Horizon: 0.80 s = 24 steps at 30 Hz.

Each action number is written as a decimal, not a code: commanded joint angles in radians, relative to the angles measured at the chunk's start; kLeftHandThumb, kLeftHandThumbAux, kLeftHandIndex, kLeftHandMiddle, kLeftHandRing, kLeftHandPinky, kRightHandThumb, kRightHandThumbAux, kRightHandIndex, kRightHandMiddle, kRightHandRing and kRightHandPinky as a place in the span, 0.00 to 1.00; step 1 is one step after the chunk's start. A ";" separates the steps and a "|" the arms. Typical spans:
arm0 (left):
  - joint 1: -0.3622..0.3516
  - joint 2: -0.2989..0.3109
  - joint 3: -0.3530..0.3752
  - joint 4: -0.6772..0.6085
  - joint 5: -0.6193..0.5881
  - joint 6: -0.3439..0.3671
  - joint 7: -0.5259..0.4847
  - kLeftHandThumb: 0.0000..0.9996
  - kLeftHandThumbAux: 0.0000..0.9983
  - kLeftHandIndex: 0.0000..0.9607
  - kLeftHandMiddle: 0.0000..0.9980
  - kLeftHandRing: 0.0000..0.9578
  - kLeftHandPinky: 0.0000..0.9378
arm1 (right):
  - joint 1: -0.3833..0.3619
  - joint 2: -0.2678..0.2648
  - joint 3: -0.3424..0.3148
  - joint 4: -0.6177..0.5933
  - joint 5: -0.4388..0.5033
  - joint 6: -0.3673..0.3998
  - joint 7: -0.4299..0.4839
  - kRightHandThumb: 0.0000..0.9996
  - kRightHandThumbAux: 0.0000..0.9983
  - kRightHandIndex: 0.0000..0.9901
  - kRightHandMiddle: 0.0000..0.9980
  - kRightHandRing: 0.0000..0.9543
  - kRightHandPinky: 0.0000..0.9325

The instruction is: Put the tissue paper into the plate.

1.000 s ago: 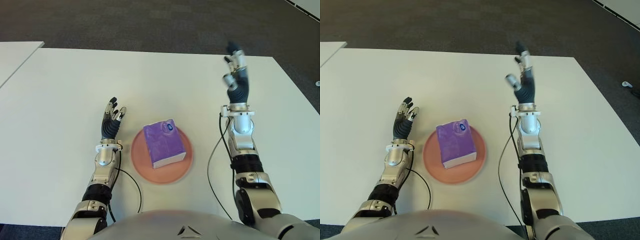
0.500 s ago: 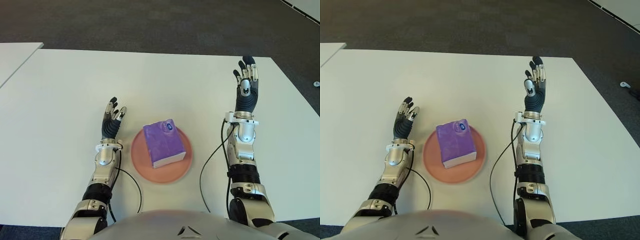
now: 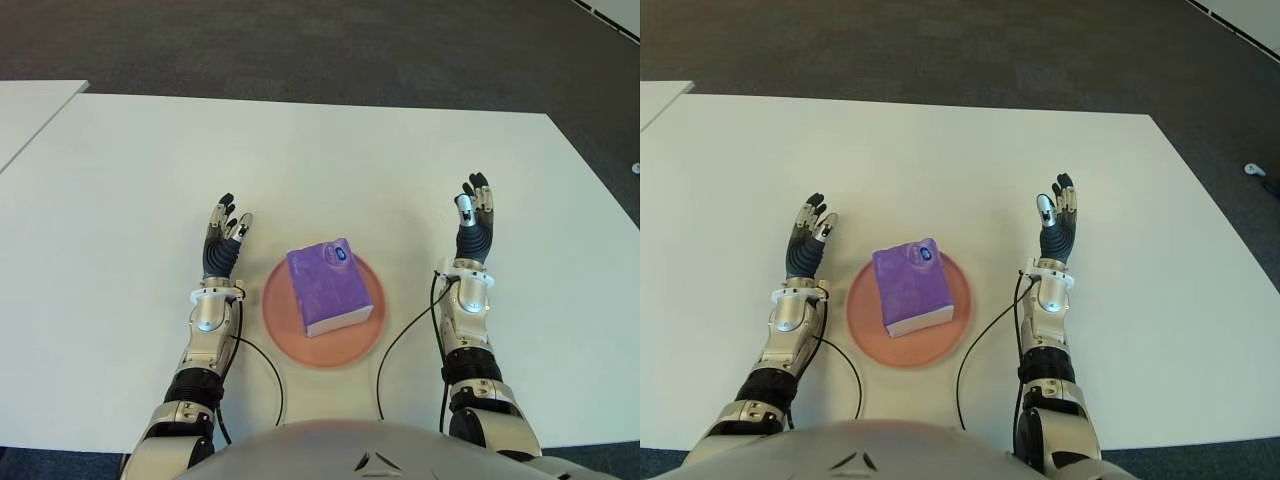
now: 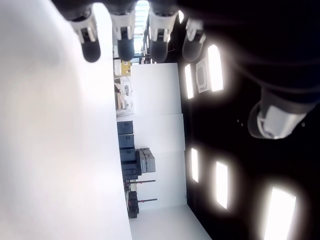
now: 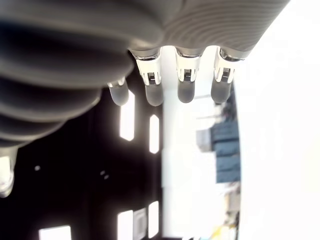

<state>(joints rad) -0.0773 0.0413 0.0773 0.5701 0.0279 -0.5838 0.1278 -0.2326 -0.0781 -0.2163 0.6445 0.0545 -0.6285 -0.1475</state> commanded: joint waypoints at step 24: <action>0.043 0.003 -0.007 -0.002 0.008 0.052 -0.012 0.00 0.46 0.00 0.00 0.00 0.00 | 0.147 -0.047 0.096 0.074 -0.051 0.094 0.182 0.00 0.52 0.00 0.00 0.00 0.00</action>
<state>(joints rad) -0.0642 0.0452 0.0703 0.5404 0.0309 -0.5584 0.1243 -0.1337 -0.1248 -0.1336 0.6296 0.0295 -0.5654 0.0313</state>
